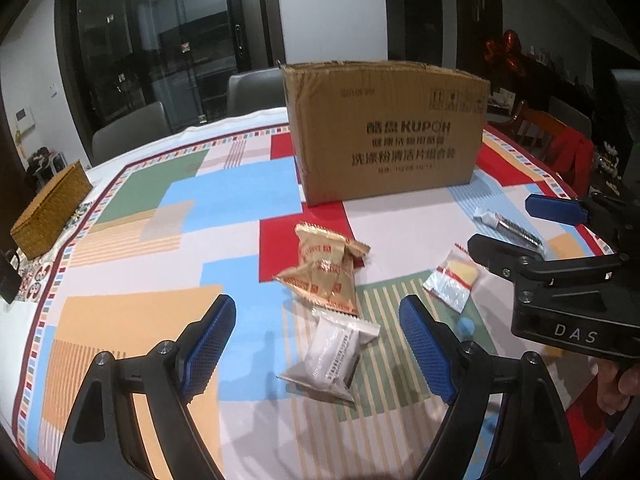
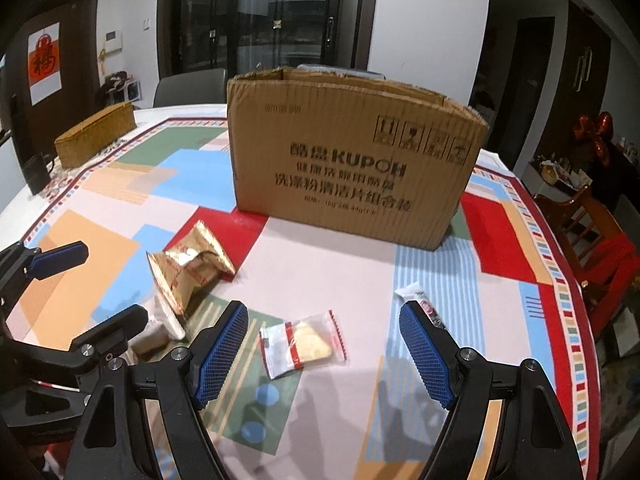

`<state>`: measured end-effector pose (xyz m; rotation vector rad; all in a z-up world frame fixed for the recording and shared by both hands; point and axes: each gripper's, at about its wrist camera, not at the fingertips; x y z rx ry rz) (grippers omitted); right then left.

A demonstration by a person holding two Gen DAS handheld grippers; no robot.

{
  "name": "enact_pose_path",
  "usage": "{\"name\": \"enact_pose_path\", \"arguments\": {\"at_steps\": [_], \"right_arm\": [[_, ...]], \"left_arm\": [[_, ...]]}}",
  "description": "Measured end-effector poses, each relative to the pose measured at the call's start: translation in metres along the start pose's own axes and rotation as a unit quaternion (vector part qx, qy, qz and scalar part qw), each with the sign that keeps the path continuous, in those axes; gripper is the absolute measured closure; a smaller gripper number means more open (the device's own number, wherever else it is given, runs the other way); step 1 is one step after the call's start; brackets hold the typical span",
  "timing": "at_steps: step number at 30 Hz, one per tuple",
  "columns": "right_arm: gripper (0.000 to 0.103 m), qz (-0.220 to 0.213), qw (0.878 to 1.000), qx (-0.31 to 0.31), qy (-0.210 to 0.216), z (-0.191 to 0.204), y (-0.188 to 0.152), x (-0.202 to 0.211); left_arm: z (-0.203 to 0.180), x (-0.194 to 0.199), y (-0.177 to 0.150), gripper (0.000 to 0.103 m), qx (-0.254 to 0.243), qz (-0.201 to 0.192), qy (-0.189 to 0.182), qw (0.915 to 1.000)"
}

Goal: Organize snacks
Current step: 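Withdraw both open tools from the box back over the remaining snacks, then close the left tool on the white biscuit while the right tool grasps the yellow-cake packet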

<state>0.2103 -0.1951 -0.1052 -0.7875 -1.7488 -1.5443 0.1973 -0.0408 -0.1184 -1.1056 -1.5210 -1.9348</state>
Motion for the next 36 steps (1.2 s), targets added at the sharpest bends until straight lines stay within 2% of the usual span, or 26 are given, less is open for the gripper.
{"name": "enact_pose_path", "arguments": {"at_steps": [10, 21, 24, 31, 36], "right_arm": [[0.024, 0.026, 0.999, 0.017, 0.012, 0.007, -0.01, -0.019], [0.024, 0.049, 0.998, 0.024, 0.017, 0.011, -0.014, -0.037], [0.024, 0.055, 0.998, 0.026, 0.019, 0.012, -0.014, -0.043], [0.024, 0.066, 0.997, 0.025, 0.02, 0.011, -0.012, -0.054], [0.025, 0.089, 0.995, 0.013, 0.036, 0.008, -0.012, -0.065]], "left_arm": [[-0.007, -0.018, -0.012, 0.025, -0.019, 0.02, -0.009, 0.9996], [-0.007, -0.035, -0.017, 0.038, -0.024, 0.041, -0.013, 0.9988], [-0.006, -0.04, -0.017, 0.043, -0.021, 0.049, -0.018, 0.9984], [-0.005, -0.05, -0.019, 0.062, -0.012, 0.067, -0.041, 0.9968], [-0.007, -0.051, -0.017, 0.068, -0.012, 0.071, -0.045, 0.9964]]}}
Point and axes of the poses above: each gripper's, at about its wrist camera, not at the fingertips, and x roughly against the way its jaws point, z to its left, y to its top, and after that the axes turned 9 degrees about z, right-handed
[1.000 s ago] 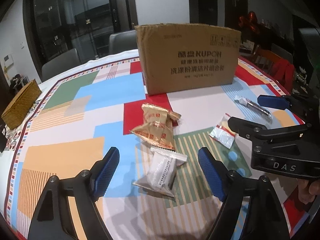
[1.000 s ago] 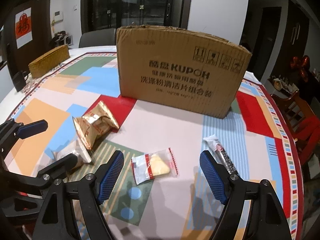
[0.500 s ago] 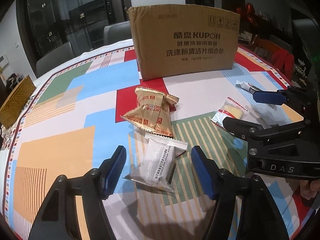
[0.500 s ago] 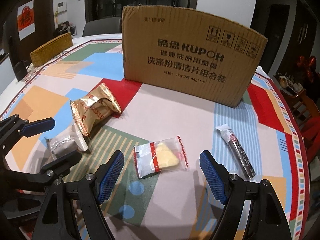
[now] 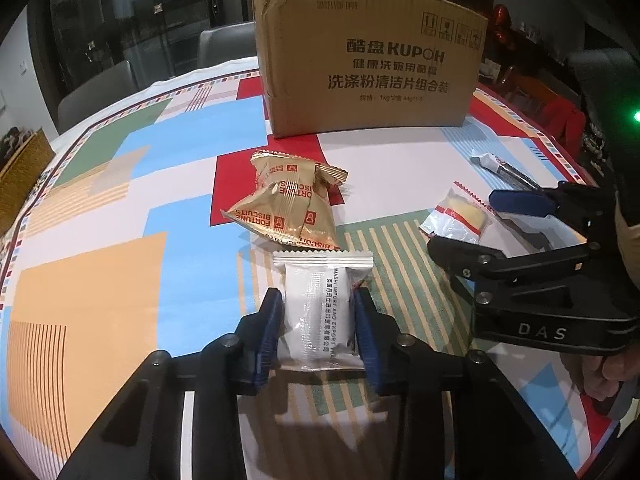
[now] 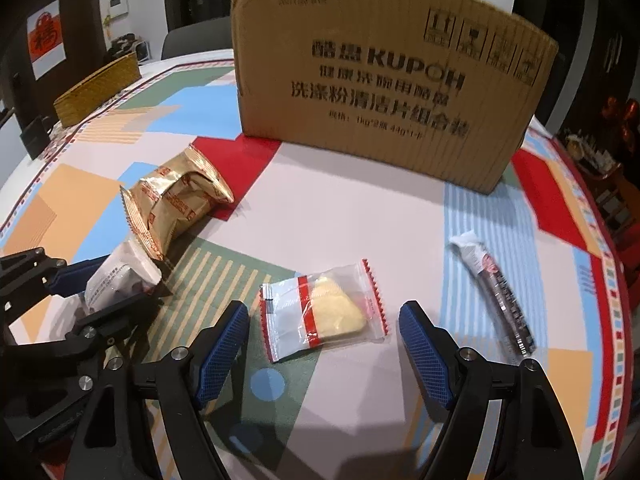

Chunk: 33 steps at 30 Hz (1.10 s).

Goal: Organize snacks
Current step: 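Close the left tool on the white biscuit while the right tool grasps the yellow-cake packet, then lift both held snacks and carry them over the cardboard box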

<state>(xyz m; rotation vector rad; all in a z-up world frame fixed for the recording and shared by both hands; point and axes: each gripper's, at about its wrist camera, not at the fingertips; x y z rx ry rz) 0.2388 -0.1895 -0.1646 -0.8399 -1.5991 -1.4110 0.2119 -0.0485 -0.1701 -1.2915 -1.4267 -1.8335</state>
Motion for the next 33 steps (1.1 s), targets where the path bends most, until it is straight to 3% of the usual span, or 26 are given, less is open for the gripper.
{"name": "enact_pose_path", "arguments": {"at_steps": [5, 10, 33], "right_arm": [[0.042, -0.001, 1.0, 0.0, 0.016, 0.001, 0.0, 0.0], [0.067, -0.006, 1.0, 0.014, 0.026, 0.007, -0.001, 0.003], [0.071, -0.039, 0.999, 0.01, 0.026, 0.006, -0.001, 0.033]], "left_arm": [[-0.003, 0.0, 0.0, 0.071, -0.001, 0.002, -0.002, 1.0], [-0.004, 0.001, -0.001, 0.072, 0.0, 0.002, -0.004, 1.0], [0.002, 0.028, 0.001, 0.072, 0.018, -0.024, 0.008, 0.9995]]}}
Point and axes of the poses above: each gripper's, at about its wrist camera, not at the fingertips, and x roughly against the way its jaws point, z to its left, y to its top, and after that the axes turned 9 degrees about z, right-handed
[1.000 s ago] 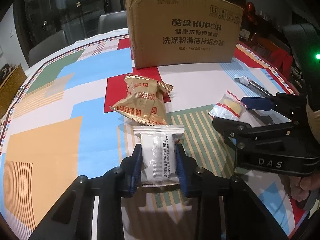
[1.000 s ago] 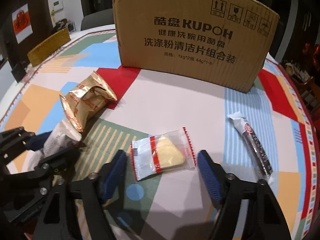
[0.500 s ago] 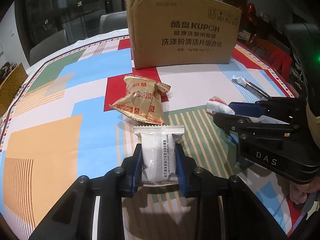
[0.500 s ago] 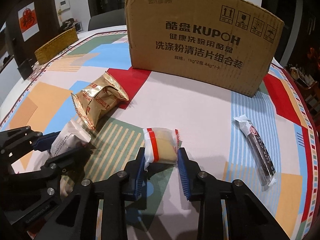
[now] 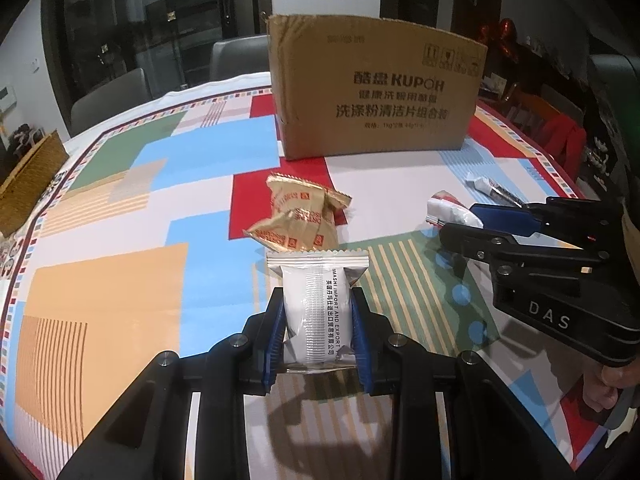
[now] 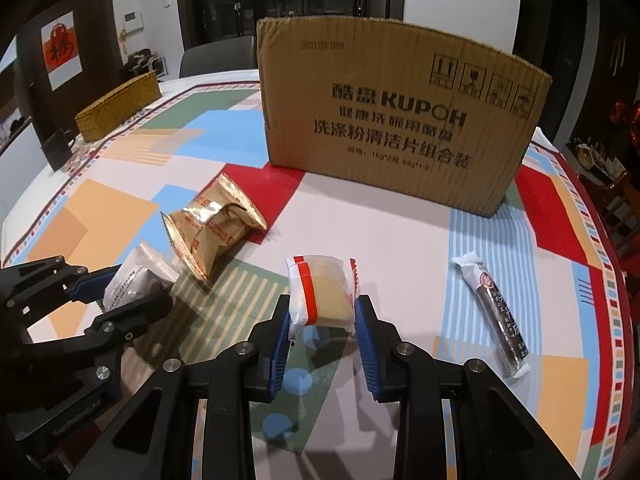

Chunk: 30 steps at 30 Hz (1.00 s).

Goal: Organize snacks
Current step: 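Lift both held snacks and carry them over the cardboard box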

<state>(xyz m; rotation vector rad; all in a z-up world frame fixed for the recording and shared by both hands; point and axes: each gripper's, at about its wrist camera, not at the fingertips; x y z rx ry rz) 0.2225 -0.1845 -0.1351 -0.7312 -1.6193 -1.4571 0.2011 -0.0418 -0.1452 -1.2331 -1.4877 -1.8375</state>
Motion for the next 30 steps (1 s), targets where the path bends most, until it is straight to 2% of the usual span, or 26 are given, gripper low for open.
{"name": "enact_pose_path", "arguments": {"at_steps": [30], "right_arm": [[0.071, -0.051, 0.998, -0.031, -0.014, -0.018, 0.028, 0.043]], "left_arm": [[0.008, 0.029, 0.045, 0.072, 0.034, -0.033, 0.022, 0.9987]]}}
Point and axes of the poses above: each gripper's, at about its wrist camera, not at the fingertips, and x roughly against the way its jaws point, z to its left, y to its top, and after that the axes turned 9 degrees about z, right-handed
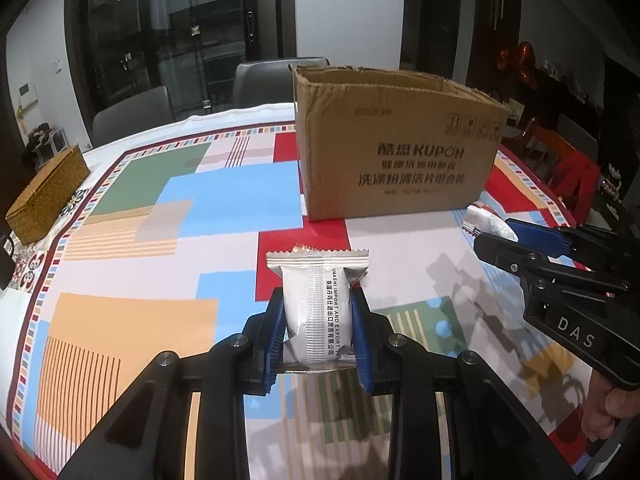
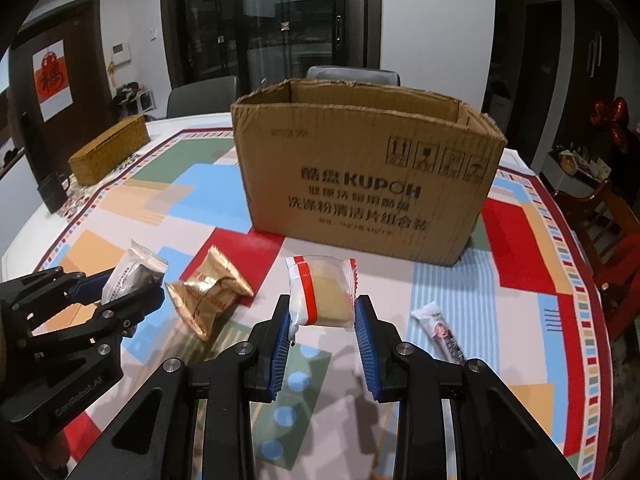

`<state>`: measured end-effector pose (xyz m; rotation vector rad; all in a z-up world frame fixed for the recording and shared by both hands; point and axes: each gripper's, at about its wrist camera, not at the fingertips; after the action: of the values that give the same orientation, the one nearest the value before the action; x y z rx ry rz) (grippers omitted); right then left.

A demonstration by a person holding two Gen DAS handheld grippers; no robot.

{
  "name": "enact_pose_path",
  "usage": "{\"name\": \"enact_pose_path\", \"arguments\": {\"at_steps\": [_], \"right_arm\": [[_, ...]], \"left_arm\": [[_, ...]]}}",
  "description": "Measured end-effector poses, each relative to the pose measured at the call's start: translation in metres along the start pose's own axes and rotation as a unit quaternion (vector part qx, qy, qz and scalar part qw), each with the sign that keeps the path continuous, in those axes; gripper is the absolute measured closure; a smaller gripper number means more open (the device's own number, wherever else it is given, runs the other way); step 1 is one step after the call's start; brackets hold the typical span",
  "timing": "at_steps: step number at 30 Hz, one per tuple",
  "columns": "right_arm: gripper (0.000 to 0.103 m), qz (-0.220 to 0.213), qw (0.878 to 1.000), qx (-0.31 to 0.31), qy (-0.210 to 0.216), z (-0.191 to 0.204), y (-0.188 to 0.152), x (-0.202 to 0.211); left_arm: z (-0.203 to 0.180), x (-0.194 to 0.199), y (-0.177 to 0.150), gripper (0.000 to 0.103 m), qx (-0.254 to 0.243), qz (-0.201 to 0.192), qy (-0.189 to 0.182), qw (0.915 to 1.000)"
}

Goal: Organize snacks
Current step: 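Lift both held snacks and carry them over the cardboard box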

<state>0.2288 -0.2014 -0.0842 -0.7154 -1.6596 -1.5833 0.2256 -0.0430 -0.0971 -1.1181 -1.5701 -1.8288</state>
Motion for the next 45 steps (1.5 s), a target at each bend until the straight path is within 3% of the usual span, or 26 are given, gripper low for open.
{"name": "enact_pose_path", "arguments": {"at_steps": [17, 45], "right_arm": [[0.071, -0.038, 0.999, -0.018, -0.014, -0.013, 0.031, 0.024], [0.071, -0.1, 0.993, -0.038, -0.047, -0.045, 0.092, 0.05]], "left_arm": [[-0.001, 0.016, 0.045, 0.072, 0.015, -0.033, 0.006, 0.9993], [-0.018, 0.031, 0.137, 0.072, -0.011, -0.091, -0.017, 0.9957]]}}
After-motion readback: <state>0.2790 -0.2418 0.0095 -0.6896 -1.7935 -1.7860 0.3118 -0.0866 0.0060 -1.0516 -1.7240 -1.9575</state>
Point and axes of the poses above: each gripper's, at about its wrist camera, not at the fingertips, and x roughly against the way its jaws point, z to its left, y to its top, and after that the axes turned 9 degrees about z, right-handed
